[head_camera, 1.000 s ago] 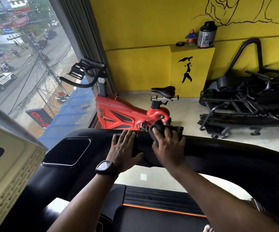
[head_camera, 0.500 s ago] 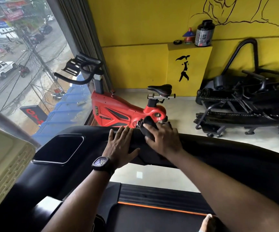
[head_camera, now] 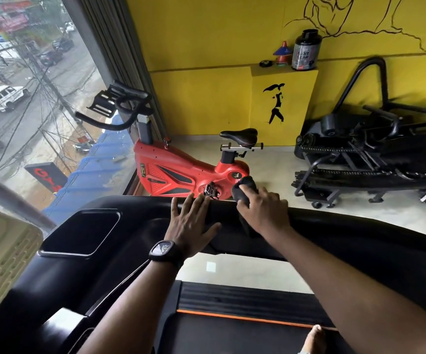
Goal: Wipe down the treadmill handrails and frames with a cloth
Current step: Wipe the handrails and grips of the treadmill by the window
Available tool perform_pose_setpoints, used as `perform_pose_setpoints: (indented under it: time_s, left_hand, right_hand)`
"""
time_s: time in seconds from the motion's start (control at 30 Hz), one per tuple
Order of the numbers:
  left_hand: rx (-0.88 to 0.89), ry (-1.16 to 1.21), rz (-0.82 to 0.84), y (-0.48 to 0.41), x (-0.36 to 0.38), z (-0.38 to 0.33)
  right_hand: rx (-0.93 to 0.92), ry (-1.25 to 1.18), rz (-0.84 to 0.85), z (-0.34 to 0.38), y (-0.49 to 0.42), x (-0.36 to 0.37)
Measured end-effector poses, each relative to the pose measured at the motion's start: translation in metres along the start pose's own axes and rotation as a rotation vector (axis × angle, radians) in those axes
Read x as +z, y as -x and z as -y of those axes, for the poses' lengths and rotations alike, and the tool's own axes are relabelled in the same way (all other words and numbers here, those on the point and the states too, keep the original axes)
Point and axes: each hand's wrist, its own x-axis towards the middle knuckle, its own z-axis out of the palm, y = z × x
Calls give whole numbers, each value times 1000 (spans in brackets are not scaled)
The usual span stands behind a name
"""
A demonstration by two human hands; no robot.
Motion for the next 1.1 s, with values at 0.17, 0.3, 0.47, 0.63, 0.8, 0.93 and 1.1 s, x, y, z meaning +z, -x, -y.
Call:
perform_pose_setpoints:
  time_s: [0.17, 0.3, 0.47, 0.63, 0.8, 0.93, 1.1]
  left_hand:
    - [24, -25, -48, -1, 7, 1]
    - [30, -33, -71, -2, 6, -3]
    - [33, -26, -63, -3, 5, -6]
    - [59, -32, -70, -5, 5, -11]
    - [77, -13, -74, -7, 6, -22]
    - [76, -21, -96, -9, 8, -26]
    - [63, -30, -35, -9, 4, -30]
  right_hand:
    - [-135, 33, -158, 22, 39, 15]
    - [-100, -5, 94, -4, -7, -9]
    - [6, 63, -167, 8, 46, 14]
    - [-157, 24, -35, -1, 16, 0]
    - [77, 38, -80, -12, 27, 3]
    - [-108, 44, -185, -7, 49, 16]
    - [56, 6, 45, -30, 0, -7]
